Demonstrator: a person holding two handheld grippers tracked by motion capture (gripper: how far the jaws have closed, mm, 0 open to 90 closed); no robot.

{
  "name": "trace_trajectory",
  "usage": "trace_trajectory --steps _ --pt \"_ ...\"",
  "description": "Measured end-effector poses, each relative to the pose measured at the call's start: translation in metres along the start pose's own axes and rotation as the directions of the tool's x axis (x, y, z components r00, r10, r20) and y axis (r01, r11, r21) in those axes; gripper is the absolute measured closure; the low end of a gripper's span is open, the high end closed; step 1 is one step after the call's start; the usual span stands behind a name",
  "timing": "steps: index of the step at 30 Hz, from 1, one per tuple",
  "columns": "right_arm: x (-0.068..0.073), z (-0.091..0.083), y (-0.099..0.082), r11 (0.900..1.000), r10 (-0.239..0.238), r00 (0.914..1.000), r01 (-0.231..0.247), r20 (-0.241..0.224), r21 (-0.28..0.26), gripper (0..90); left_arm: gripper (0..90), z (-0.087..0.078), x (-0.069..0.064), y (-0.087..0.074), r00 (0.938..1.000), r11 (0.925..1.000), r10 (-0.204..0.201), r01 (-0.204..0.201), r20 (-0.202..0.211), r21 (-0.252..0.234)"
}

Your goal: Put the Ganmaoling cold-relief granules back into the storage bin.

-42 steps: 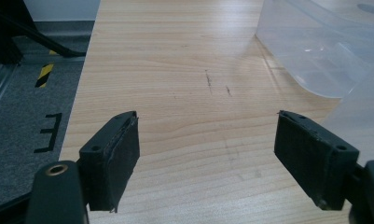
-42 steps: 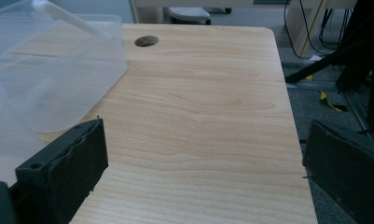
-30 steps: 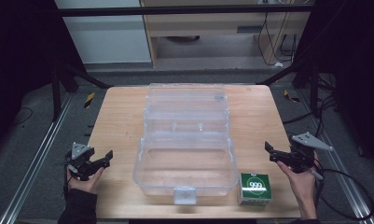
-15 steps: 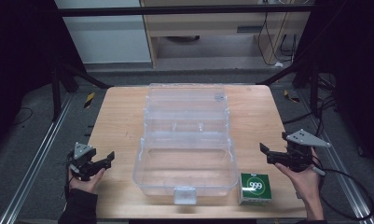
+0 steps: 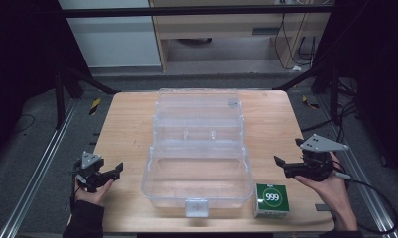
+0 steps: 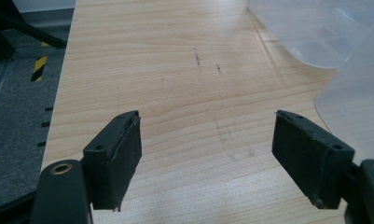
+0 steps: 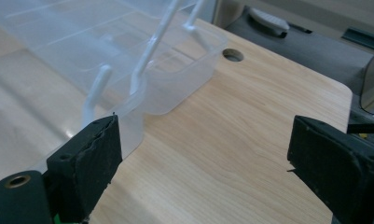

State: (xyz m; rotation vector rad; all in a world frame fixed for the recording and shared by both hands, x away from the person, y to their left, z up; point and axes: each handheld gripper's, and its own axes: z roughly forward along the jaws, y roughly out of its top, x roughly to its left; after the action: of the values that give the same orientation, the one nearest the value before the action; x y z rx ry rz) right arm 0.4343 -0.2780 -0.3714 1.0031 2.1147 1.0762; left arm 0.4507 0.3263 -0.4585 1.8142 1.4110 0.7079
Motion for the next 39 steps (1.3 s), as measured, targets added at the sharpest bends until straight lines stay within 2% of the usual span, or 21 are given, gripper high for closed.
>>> trace_trajectory --steps 4,10,13,22,32,36,39 --pt "0.008 0.001 0.005 0.9945 -0.076 0.9953 0.08 -0.061 0.067 9.0 23.4 0.001 -0.001 0.0 1.0 1.0 0.006 -0.006 -0.003 0.004" --pt "0.022 0.003 0.009 0.9745 -0.159 0.9753 0.18 -0.154 0.135 7.4 23.4 0.002 -0.001 -0.001 1.0 0.9999 0.009 -0.009 -0.003 0.012" --pt "0.026 0.003 0.01 0.9666 -0.176 0.9684 0.204 -0.177 0.155 7.0 23.5 0.003 -0.002 -0.001 0.9999 0.9998 0.015 -0.015 -0.003 0.015" --pt "0.03 0.002 0.012 0.9514 -0.203 0.954 0.245 -0.221 0.186 5.9 23.4 0.004 -0.002 -0.002 0.9998 0.9996 0.017 -0.017 -0.006 0.022" --pt "0.034 0.002 0.01 0.9313 -0.233 0.9284 0.299 -0.289 0.208 4.7 23.4 0.004 -0.002 -0.002 0.9997 0.9994 0.022 -0.022 -0.006 0.027" --pt "0.037 0.002 0.009 0.9172 -0.252 0.9129 0.331 -0.321 0.221 4.7 23.4 0.005 -0.002 -0.002 0.9997 0.9994 0.022 -0.022 -0.005 0.028" --pt "0.04 0.003 0.007 0.9017 -0.268 0.895 0.364 -0.356 0.234 4.8 23.4 0.005 -0.002 -0.002 0.9997 0.9993 0.023 -0.023 -0.006 0.029"
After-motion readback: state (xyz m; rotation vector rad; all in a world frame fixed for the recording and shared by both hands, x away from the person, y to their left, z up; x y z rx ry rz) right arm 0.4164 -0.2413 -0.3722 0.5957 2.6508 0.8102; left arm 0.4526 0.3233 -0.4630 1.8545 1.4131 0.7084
